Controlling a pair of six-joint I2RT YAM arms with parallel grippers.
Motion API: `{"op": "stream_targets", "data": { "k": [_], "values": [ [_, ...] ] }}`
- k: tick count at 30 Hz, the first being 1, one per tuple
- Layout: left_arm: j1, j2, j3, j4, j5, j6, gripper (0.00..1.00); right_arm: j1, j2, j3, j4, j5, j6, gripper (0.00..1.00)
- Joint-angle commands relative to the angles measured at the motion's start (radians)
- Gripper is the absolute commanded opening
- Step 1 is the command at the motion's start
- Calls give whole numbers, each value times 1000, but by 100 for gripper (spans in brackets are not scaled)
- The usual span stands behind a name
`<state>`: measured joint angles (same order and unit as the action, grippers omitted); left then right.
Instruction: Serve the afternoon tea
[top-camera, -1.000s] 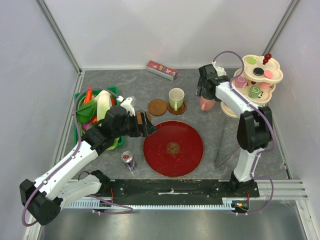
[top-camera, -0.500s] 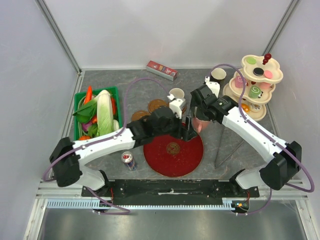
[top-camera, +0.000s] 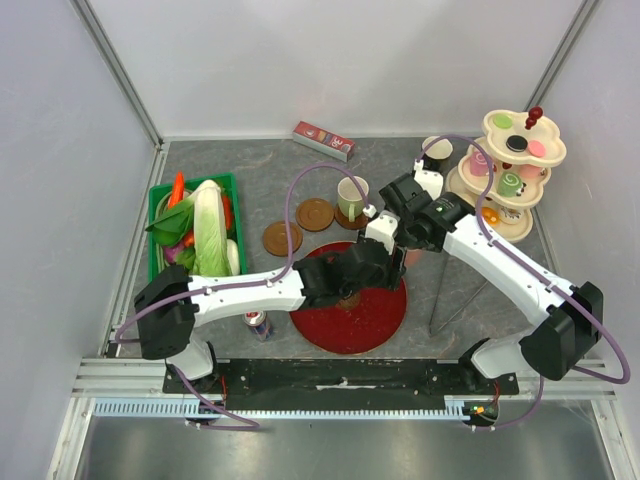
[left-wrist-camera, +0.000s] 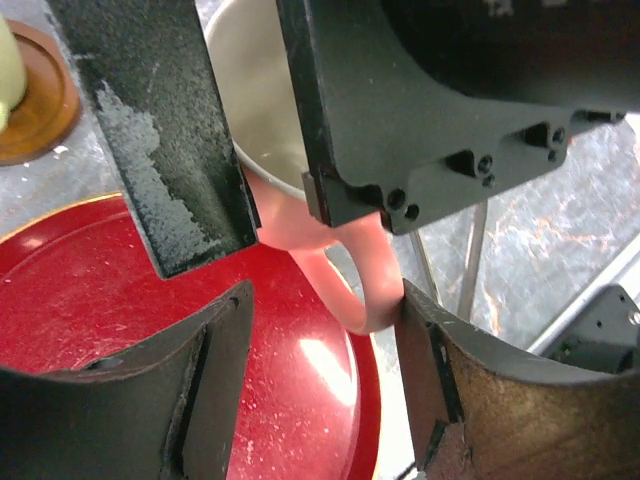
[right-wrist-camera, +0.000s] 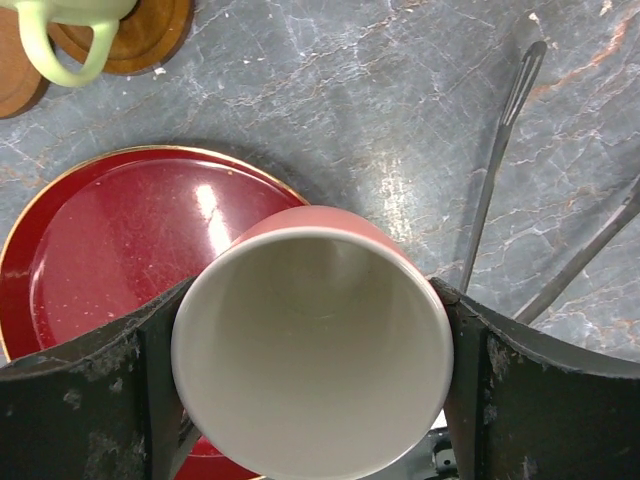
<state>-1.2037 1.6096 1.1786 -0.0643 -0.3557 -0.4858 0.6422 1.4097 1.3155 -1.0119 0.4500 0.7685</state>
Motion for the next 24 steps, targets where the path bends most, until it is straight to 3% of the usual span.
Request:
{"op": "stream_targets", "data": {
  "k": [1,9,12,14,15,18,22,24],
  "values": [
    [-26,26,-5,173,-152,36,63,36,-29,4,53,-43,38,55],
    [-30,32,-83,327,-184,42,53,36,-54,-7,61,-94,49,55],
    [-30,44,-71,327,-186,59,37,36,-61,-24,87,-131,43,54],
    [-30,49,-65,313,-195,61,10,36,-63,-25,85,-139,41,56],
    [-30,49,-65,308,-198,58,2,36,-66,-25,84,-140,41,58],
    [-31,42,-77,307,-212,65,2,36,-89,-15,91,-134,40,66],
    [-31,12,-111,305,-221,52,2,36,-118,33,101,-74,57,94],
    [-31,-8,-131,307,-232,49,2,34,-136,60,105,-28,77,98]
  ]
}}
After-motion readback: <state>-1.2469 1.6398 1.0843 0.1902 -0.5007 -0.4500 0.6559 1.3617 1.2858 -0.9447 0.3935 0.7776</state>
